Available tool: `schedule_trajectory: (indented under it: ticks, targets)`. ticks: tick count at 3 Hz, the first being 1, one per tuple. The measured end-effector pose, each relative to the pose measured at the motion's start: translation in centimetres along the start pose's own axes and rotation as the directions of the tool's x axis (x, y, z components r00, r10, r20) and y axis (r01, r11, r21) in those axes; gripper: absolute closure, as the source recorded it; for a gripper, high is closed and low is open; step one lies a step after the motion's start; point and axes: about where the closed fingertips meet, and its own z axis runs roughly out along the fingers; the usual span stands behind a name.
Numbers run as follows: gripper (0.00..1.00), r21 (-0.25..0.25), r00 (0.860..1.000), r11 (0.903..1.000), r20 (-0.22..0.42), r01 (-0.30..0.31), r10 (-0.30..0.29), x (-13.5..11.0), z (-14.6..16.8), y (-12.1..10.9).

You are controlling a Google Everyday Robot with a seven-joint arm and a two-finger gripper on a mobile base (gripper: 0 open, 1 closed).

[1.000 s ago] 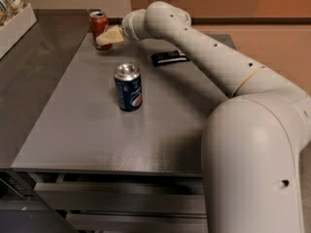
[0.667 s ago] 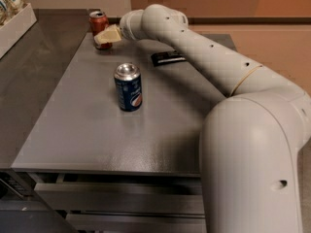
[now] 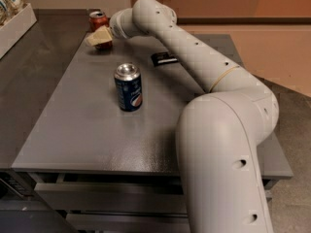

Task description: Pick coke can

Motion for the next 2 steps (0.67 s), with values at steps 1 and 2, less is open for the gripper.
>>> schedule_trajectory:
  ticks: [1, 2]
  targets:
    - [0.00, -0.008, 1.000, 0.9999, -0.008, 0.007, -0.007, 0.30, 1.02, 0.39]
    - [0.00, 0.003, 1.000, 0.9999, -0.002, 0.012, -0.012, 0.51, 1.88, 0.47]
